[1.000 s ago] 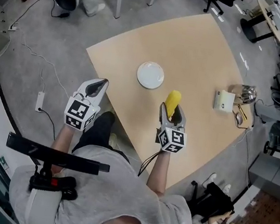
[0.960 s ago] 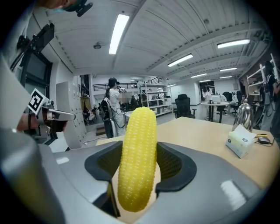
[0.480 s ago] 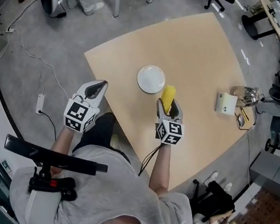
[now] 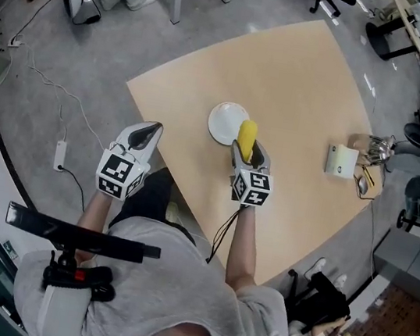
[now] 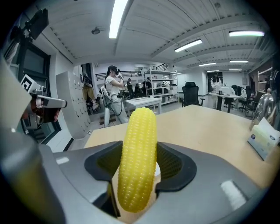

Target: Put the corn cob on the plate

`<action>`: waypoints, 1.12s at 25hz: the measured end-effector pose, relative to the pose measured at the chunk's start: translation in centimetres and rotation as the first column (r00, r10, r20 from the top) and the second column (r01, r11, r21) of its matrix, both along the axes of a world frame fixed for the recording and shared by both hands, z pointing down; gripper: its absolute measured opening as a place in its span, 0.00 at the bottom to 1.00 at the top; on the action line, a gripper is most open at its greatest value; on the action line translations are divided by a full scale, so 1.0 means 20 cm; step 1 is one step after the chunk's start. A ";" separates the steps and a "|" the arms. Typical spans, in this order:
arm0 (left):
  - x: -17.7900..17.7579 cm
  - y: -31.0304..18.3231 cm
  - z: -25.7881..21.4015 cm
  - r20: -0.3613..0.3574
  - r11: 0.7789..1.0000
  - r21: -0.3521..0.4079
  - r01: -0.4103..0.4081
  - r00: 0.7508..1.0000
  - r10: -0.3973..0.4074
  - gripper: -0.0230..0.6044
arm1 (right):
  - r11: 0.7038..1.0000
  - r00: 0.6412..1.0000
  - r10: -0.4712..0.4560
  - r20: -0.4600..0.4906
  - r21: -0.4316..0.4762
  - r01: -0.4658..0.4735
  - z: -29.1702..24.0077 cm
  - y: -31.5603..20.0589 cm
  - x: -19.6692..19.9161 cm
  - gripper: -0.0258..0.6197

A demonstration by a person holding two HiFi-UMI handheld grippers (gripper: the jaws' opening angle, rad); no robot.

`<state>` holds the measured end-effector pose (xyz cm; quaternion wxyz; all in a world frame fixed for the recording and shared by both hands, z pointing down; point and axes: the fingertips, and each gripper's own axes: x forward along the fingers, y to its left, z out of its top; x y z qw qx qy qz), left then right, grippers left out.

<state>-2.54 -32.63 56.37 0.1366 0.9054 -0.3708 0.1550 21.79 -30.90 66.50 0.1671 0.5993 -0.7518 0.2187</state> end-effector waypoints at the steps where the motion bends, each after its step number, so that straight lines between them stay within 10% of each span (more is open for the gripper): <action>1: 0.00 0.00 0.00 0.000 1.000 -0.002 0.002 1.000 -0.002 0.07 | 1.000 1.000 -0.005 0.002 -0.006 0.006 0.01 -0.01 -0.01 0.43; 28: -0.06 -0.04 0.02 -0.024 0.998 -0.016 0.061 0.998 -0.061 0.07 | 0.987 0.996 -0.085 -0.032 -0.137 0.080 0.30 -0.20 -0.10 0.43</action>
